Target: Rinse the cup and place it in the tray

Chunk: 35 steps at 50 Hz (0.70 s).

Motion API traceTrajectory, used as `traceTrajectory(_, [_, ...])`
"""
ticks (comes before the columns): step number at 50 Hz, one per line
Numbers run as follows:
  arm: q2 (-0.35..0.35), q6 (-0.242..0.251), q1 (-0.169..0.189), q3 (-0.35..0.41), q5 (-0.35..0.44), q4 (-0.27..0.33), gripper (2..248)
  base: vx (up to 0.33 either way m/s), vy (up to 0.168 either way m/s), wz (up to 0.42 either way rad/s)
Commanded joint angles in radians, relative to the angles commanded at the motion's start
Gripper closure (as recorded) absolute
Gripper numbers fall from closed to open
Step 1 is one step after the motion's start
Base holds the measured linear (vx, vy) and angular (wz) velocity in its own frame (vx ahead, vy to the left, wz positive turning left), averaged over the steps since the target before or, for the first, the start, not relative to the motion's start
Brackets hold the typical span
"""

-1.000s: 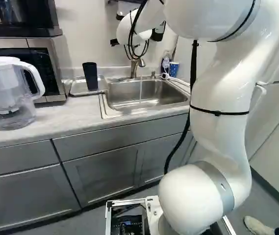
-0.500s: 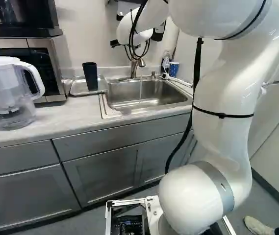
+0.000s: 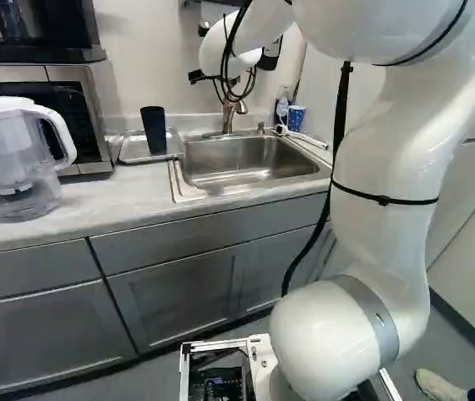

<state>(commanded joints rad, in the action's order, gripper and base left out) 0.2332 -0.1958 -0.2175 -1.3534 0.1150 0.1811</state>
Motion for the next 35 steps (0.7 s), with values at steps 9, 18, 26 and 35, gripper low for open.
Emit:
traceTrajectory(9, [-0.01, 0.0, 0.002, 0.012, -0.018, 0.0, 3, 0.0, 0.0, 0.0])
traceTrajectory(18, [-0.021, 0.0, 0.004, 0.023, -0.03, 0.0, 3, 0.0, 0.0, 0.0])
traceTrajectory(26, [-0.033, 0.0, 0.006, 0.037, -0.04, 0.0, 3, 0.0, 0.0, 0.0])
traceTrajectory(35, [-0.057, 0.0, 0.018, 0.063, -0.04, 0.0, 3, 0.0, 0.0, 0.0])
